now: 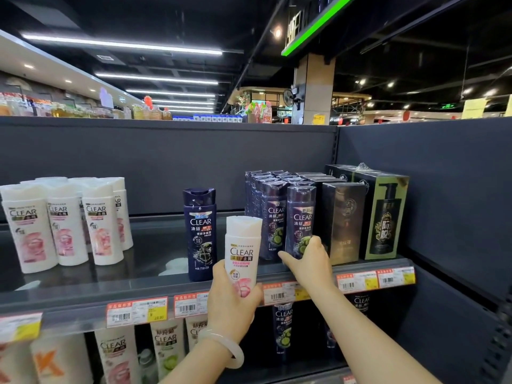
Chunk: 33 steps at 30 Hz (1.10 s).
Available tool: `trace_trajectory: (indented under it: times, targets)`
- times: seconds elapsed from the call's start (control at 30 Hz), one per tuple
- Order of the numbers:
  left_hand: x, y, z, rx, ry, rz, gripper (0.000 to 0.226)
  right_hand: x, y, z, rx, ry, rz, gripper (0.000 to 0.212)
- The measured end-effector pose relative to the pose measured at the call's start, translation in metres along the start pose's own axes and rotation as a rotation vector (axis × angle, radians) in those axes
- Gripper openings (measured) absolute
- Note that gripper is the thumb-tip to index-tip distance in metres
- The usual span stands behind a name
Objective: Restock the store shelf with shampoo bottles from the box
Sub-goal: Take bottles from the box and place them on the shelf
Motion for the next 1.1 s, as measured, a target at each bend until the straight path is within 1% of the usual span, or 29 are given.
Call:
trace_trajectory:
  times: [0.17, 0.23, 0.3, 0.33, 0.37, 0.43, 0.53, 0.57, 0.63, 0.73, 0.8, 0.9, 0.97, 1.1]
  targets:
    - [0.001, 0.003, 0.003, -0.021, 0.027, 0.007, 0.054, -0.003, -0.001, -0.004, -0.008, 0.007, -0.004, 0.059]
    - [0.003, 0.006, 0.005, -0.026, 0.032, 0.015, 0.054, -0.004, -0.003, -0.007, -0.004, 0.0, -0.006, 0.063]
    - [0.005, 0.009, 0.011, -0.033, 0.03, 0.021, 0.053, -0.005, 0.0, -0.009, -0.032, -0.039, 0.002, 0.079]
    - [0.006, 0.01, 0.014, -0.037, 0.033, 0.023, 0.053, -0.006, 0.004, -0.007, -0.078, -0.084, 0.005, 0.089]
    - [0.007, 0.011, 0.019, -0.045, 0.034, 0.023, 0.053, -0.004, 0.01, -0.003, -0.147, -0.139, 0.014, 0.094]
    - [0.008, 0.012, 0.029, -0.07, 0.025, 0.016, 0.052, 0.006, 0.026, 0.008, -0.304, -0.231, 0.085, 0.09]
    - [0.005, 0.014, 0.049, -0.119, 0.024, 0.007, 0.048, 0.044, 0.049, 0.017, -0.466, -0.26, 0.284, 0.073]
    - [0.004, 0.015, 0.057, -0.138, 0.03, 0.003, 0.049, 0.058, 0.055, 0.018, -0.494, -0.272, 0.335, 0.069]
    - [0.0, 0.015, 0.075, -0.188, 0.029, -0.01, 0.05, 0.088, 0.066, 0.016, -0.493, -0.332, 0.418, 0.063]
    - [-0.004, 0.013, 0.109, -0.251, 0.002, -0.04, 0.051, 0.132, 0.086, 0.002, -0.417, -0.443, 0.55, 0.054]
    - [-0.004, 0.009, 0.138, -0.299, -0.036, -0.054, 0.051, 0.161, 0.102, -0.013, -0.329, -0.511, 0.635, 0.047]
    - [0.0, 0.0, 0.183, -0.368, -0.069, -0.069, 0.05, 0.203, 0.125, -0.05, -0.081, -0.528, 0.746, 0.044]
    - [0.002, -0.01, 0.212, -0.399, -0.095, -0.07, 0.048, 0.224, 0.135, -0.078, 0.078, -0.49, 0.756, 0.047]
    - [0.011, -0.039, 0.256, -0.373, -0.042, -0.08, 0.05, 0.255, 0.137, -0.118, 0.302, -0.5, 0.647, 0.045]
Point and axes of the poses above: each hand's wrist, its own y-axis away from the middle knuckle, its own z-axis out of the back of the hand, x = y × z, the point moved 8 cm from there along -y, towards the middle knuckle, and after that the axes turned 5 degrees about y, right-handed, at the moved point
